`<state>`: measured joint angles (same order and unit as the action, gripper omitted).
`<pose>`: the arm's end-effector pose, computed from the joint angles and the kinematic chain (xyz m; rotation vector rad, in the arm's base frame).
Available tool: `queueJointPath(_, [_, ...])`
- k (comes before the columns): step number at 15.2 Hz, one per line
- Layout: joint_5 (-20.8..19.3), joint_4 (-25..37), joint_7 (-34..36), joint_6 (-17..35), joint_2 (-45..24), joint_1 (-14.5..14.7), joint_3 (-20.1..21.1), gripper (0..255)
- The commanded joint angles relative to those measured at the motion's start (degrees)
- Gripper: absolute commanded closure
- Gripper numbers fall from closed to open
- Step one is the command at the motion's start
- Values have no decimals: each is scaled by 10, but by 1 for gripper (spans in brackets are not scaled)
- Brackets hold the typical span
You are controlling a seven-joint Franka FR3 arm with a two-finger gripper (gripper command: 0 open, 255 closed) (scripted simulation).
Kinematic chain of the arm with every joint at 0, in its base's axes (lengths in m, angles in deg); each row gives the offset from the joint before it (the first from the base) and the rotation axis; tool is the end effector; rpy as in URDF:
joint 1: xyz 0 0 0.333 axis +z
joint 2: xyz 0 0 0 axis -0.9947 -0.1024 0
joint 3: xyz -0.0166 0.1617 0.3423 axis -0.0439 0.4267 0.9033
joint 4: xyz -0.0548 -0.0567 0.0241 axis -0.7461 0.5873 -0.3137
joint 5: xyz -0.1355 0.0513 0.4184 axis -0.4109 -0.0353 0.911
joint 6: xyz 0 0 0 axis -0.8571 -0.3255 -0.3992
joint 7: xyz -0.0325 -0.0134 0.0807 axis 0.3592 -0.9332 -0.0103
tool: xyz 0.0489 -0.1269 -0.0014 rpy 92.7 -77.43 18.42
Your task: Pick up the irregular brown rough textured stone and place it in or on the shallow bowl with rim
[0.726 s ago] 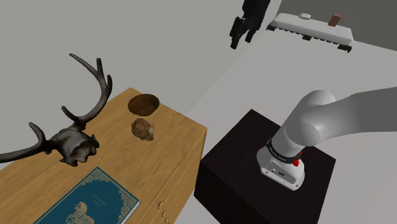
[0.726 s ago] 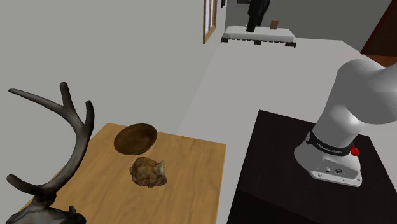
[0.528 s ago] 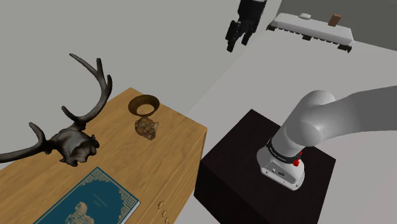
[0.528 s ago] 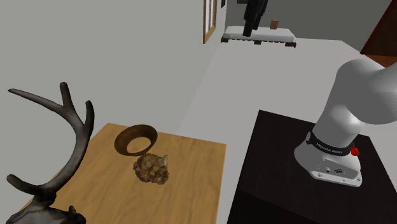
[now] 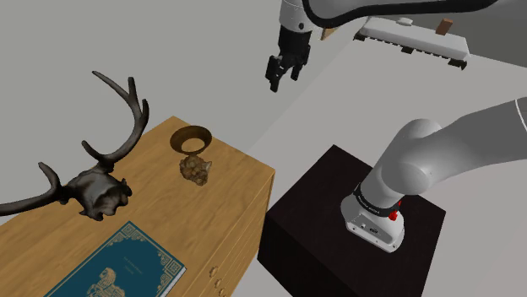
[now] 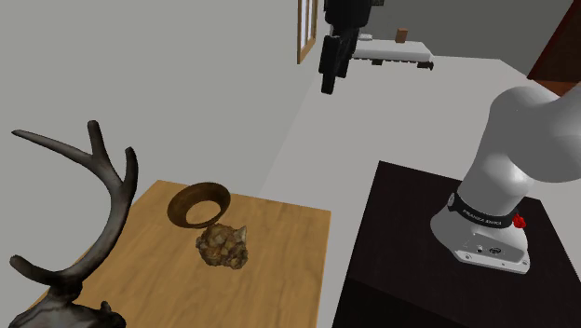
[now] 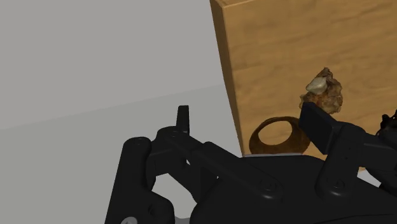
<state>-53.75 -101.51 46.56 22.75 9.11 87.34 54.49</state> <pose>0.3865 0.0832 0.5561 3.0994 -0.0329 0.1231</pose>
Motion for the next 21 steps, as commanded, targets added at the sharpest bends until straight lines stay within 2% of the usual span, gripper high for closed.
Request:
queueJointPath(1, [2,5,16,22,-29,5,17,0])
queueJointPath(6, [0,20,62,77,-110,17,63,0])
queueJointPath(11, [-20,51,115,125,-203,25,107,0])
queueJointPath(15, [-51,88,163,154,-285,32,137,0])
queueJointPath(21, [-118,164,239,178,-418,57,164,0])
